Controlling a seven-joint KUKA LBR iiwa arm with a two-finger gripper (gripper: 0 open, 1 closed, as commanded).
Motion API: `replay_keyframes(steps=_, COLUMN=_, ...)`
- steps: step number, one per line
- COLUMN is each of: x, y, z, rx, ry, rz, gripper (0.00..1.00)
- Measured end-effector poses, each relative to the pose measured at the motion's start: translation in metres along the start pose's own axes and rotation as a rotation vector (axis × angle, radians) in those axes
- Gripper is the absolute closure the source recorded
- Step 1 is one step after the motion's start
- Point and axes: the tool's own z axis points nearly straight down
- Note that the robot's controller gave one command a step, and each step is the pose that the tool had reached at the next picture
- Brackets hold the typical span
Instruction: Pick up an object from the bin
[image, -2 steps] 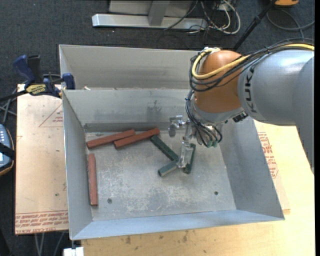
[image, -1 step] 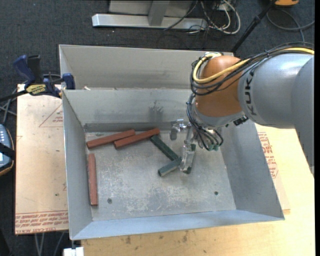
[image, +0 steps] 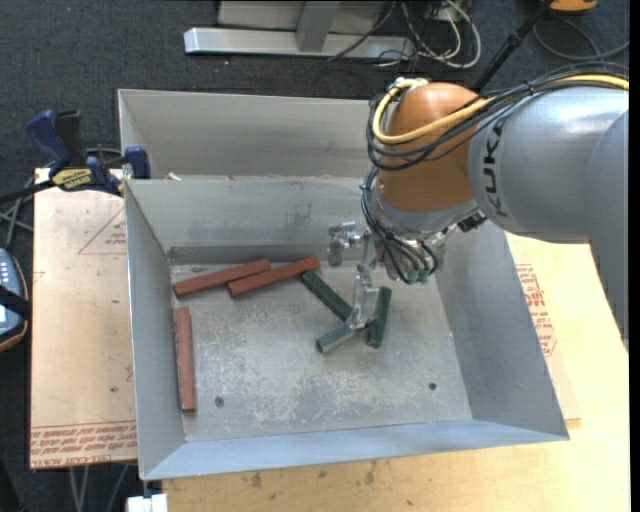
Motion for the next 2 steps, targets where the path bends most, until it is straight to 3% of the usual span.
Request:
replay_keyframes(steps=1, x=0.0478, y=-0.0554, z=0.0839, rx=0.001, ry=-0.007, rz=0.188, gripper=1.00)
replay_keyframes(steps=2, x=0.0477, y=-0.0550, z=0.0839, rx=0.000, ry=-0.007, rz=0.188, gripper=1.00)
